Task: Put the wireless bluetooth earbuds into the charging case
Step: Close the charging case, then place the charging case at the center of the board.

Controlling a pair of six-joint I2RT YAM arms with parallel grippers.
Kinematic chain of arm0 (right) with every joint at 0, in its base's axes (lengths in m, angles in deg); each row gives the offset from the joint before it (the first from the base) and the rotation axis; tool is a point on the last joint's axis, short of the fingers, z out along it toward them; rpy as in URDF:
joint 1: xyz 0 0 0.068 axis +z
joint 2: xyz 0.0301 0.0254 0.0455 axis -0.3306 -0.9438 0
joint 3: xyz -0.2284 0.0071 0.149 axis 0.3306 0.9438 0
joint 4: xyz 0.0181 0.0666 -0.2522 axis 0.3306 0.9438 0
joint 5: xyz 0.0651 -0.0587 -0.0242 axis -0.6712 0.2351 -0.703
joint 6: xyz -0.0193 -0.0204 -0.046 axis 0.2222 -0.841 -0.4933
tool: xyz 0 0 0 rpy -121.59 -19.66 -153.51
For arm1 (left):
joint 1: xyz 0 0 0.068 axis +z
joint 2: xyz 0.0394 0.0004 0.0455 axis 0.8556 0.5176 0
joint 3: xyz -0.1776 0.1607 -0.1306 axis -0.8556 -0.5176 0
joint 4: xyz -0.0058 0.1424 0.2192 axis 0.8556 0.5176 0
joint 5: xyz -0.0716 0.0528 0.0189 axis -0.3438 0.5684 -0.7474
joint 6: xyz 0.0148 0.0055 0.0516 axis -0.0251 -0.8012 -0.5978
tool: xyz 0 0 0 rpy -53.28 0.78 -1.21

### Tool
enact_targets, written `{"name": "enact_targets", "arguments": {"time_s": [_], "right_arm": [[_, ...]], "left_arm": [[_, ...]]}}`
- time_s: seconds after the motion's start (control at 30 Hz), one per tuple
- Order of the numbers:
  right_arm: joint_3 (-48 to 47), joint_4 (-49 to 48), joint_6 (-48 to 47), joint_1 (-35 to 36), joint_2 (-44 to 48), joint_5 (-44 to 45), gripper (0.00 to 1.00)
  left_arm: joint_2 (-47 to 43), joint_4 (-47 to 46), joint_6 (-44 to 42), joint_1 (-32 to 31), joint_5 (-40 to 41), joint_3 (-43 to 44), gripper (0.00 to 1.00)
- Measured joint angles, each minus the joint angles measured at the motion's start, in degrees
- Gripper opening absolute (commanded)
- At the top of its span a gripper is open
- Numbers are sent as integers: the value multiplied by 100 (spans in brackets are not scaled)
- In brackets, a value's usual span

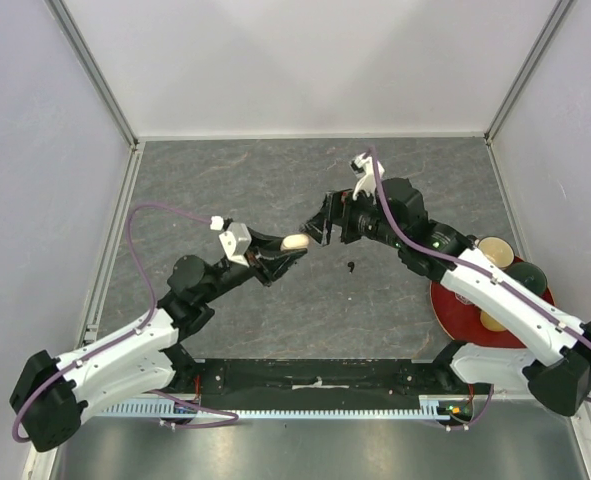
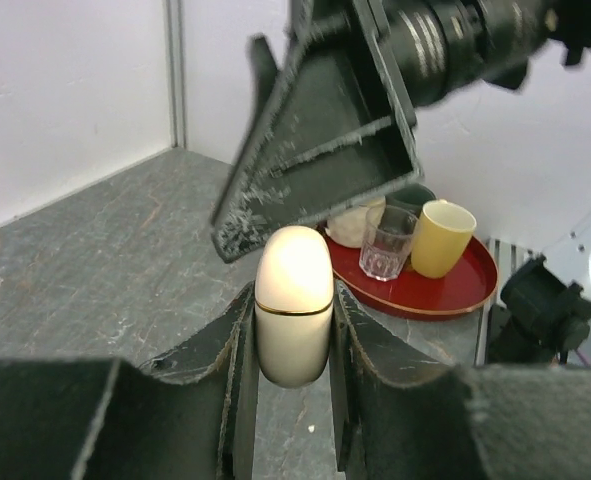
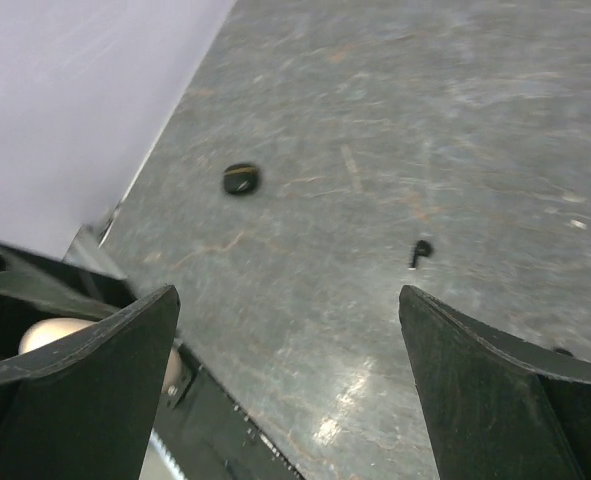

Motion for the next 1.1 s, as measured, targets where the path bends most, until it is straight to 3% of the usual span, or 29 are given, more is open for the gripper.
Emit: {"name": "enact_targets", "arguments": {"time_s": [0.27, 0.47, 0.7, 1.1], "right_arm": [[557, 466, 750, -2, 796, 2406, 98], [605, 824, 1123, -15, 1082, 3456, 98], [745, 1005, 1285, -24, 1405, 3960, 98], [776, 1191, 1287, -35, 1519, 4030, 98]], "left_arm": [[540, 1578, 680, 118, 315, 1399, 2], [1438, 2111, 1631, 785, -59, 1659, 2], [3016, 2186, 2767, 1523, -1045, 2251, 2], [5757, 2072, 3919, 1615, -1792, 3995, 2]]}}
